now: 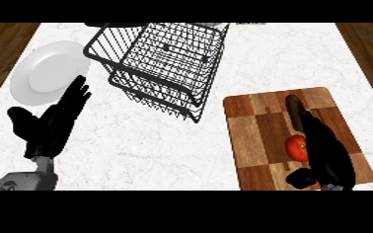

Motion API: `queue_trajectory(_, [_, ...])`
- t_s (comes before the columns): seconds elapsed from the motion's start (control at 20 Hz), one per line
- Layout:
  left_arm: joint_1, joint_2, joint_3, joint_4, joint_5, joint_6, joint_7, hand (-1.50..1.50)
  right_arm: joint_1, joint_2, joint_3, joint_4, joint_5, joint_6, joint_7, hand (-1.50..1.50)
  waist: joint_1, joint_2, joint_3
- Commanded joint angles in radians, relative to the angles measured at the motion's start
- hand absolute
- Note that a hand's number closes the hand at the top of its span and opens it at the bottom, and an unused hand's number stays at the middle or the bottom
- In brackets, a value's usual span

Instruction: Pick the tomato from the cutting board and place it in the tiered basket

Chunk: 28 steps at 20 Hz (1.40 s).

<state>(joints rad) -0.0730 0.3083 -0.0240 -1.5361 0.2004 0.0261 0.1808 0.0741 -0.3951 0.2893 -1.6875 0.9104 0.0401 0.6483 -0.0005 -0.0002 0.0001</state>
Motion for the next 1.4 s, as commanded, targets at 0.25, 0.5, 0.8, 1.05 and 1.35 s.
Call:
queue_trajectory(0.25, [-0.012,-0.04,0.021,0.02,-0.039,-0.027,-0.011,0.0,0.0,0.031,-0.047,0.07,-0.046,0.132,-0.051,1.5,-0.001,0.001,0.0])
queue_trajectory(0.5, [0.024,-0.019,0.049,-0.021,-0.017,-0.063,0.018,0.0,0.011,-0.034,-0.034,0.082,0.007,0.166,-0.123,1.5,0.0,0.0,0.0])
queue_trajectory(0.8, [0.082,-0.044,0.027,-0.13,-0.054,-0.038,0.055,0.0,-0.041,0.034,0.02,0.156,0.126,0.081,-0.13,1.5,0.007,-0.001,0.0])
queue_trajectory(1.05, [0.02,-0.032,0.078,-0.054,-0.026,-0.072,0.055,0.0,-0.035,0.046,0.022,0.122,0.229,-0.056,-0.153,1.5,0.001,0.0,0.0])
queue_trajectory(1.35, [-0.034,-0.051,0.078,0.007,-0.052,-0.07,0.033,0.0,-0.096,-0.064,-0.135,0.211,0.119,-0.141,-0.414,1.5,-0.002,0.001,0.0])
